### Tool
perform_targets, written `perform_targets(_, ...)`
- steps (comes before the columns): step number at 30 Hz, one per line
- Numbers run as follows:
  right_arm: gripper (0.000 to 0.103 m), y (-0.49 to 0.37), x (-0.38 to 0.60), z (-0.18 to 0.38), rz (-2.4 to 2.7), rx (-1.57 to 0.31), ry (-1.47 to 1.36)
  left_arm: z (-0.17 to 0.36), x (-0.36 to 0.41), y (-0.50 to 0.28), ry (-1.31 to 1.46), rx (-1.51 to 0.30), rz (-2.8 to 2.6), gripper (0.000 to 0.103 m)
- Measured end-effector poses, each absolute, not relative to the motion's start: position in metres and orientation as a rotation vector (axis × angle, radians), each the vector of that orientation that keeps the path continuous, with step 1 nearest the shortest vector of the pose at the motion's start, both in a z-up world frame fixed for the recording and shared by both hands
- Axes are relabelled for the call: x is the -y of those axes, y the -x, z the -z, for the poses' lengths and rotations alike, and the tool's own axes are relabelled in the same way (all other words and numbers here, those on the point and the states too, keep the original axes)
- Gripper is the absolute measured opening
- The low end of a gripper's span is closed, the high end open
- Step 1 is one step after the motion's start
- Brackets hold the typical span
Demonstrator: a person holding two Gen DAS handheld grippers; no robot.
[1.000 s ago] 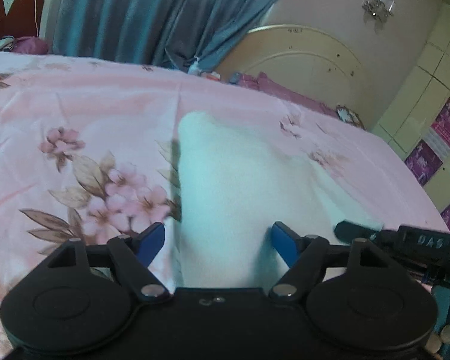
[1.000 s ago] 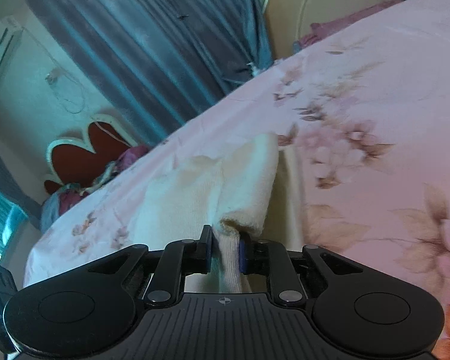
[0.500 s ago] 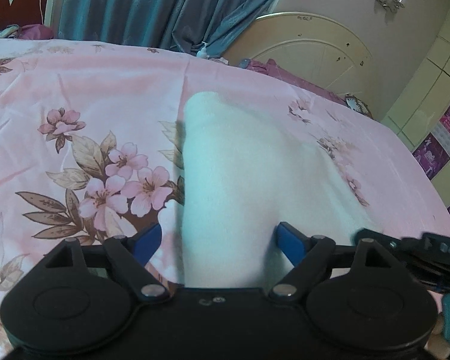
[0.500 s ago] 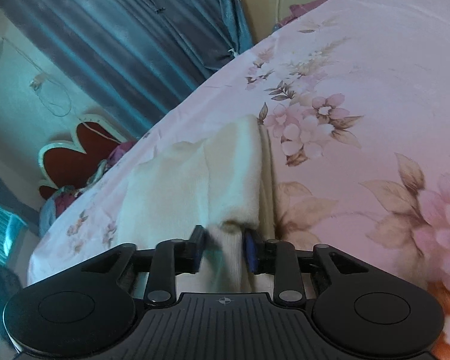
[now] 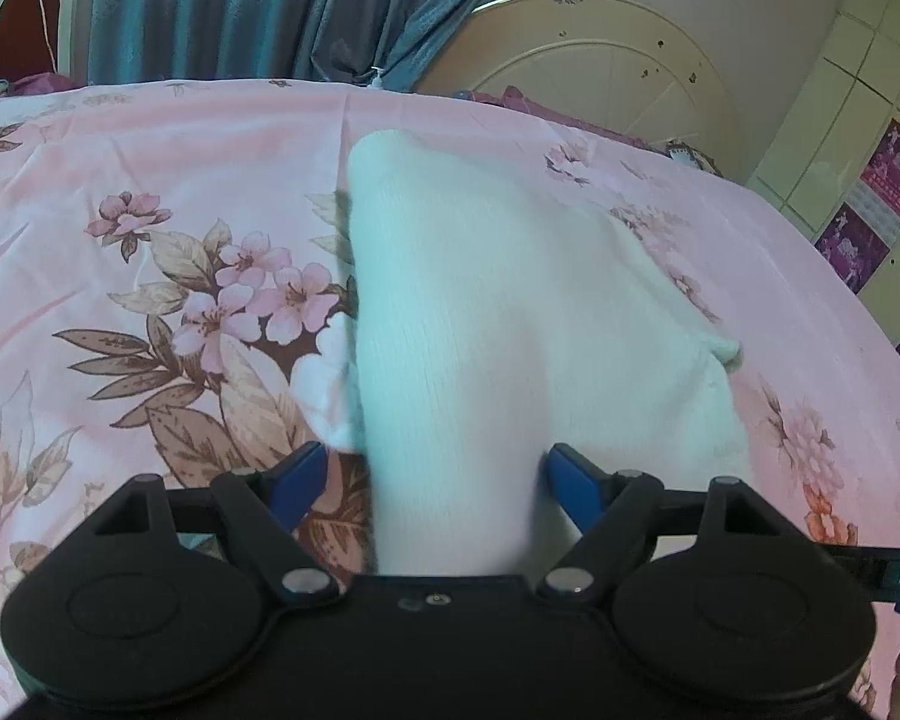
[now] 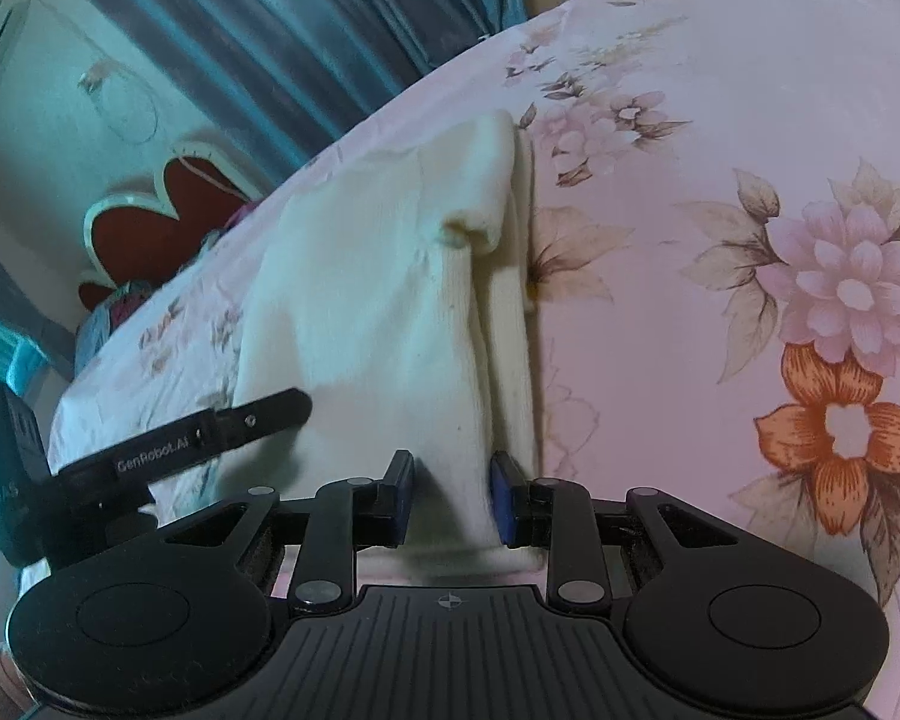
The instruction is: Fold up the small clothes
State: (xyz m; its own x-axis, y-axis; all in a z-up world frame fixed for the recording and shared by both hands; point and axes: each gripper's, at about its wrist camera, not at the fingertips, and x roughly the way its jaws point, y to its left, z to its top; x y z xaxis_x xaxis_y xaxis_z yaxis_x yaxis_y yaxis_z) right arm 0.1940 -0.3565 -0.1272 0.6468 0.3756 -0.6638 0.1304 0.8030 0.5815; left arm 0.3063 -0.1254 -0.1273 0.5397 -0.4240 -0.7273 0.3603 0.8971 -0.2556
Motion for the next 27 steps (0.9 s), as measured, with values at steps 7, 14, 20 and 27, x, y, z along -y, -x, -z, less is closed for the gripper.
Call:
perform_targets(7,0.004,-0.179,0.360,0.107,-0.145,-0.854,-0.557,0.122,0.128,-0.297,0.088,-0.903,0.493,0.078)
perform_targets(14,0.004,-0.178,0.358,0.119,-0.104,-0.911,-0.484,0.128,0.137,-0.286,0.030,-0.897,0.503,0.078)
perform_targets(20,0.036,-0.179,0.370,0.093,-0.079,-0.806,-0.526,0.112,0.129,-0.287,0.067,-0.885,0.501,0.074)
perform_targets(27,0.054,-0.225,0.375,0.066,-0.023,-0.699,-0.494,0.080,0.120,-0.315,0.152,-0.790,0.458,0.074)
